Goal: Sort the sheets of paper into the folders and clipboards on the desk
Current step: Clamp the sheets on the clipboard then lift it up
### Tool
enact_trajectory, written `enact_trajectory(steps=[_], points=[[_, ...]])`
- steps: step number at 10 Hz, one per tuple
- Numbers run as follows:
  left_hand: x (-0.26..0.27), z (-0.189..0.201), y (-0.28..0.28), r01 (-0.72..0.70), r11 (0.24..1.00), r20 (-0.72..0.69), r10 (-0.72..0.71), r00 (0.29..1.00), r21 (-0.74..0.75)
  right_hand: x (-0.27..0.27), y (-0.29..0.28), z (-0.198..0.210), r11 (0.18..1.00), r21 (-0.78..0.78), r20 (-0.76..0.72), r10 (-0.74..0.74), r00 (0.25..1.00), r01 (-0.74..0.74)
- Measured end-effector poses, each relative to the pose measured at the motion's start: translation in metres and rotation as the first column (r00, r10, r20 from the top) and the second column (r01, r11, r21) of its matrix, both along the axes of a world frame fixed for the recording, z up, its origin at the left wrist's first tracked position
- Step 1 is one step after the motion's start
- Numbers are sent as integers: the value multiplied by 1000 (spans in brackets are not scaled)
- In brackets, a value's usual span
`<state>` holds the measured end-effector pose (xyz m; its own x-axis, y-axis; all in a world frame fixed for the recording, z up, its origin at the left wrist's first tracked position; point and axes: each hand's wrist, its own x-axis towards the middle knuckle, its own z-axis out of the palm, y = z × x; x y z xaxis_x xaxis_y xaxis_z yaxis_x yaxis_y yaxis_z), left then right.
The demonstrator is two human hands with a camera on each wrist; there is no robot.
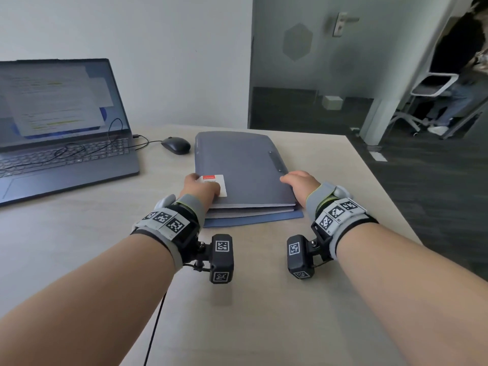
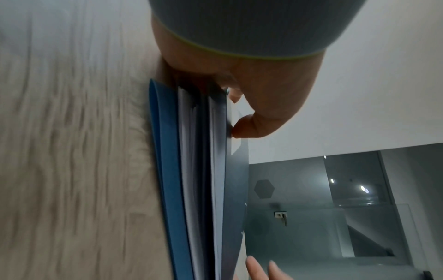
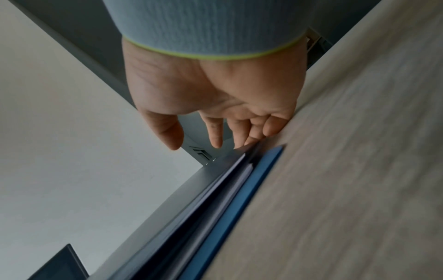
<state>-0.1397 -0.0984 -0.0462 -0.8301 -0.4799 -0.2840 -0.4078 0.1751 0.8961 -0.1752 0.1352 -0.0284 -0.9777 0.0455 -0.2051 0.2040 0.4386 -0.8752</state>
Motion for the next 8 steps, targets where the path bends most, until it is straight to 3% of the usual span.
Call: enact_trajectory(steps=[5, 8], points=[[47, 6, 2, 122, 991, 17, -121, 992, -53, 74, 13, 4, 985, 48, 42, -167, 985, 165], [73, 22, -1, 218, 958, 111, -200, 974, -185, 96, 16, 5, 987, 130, -5, -99, 995, 99]])
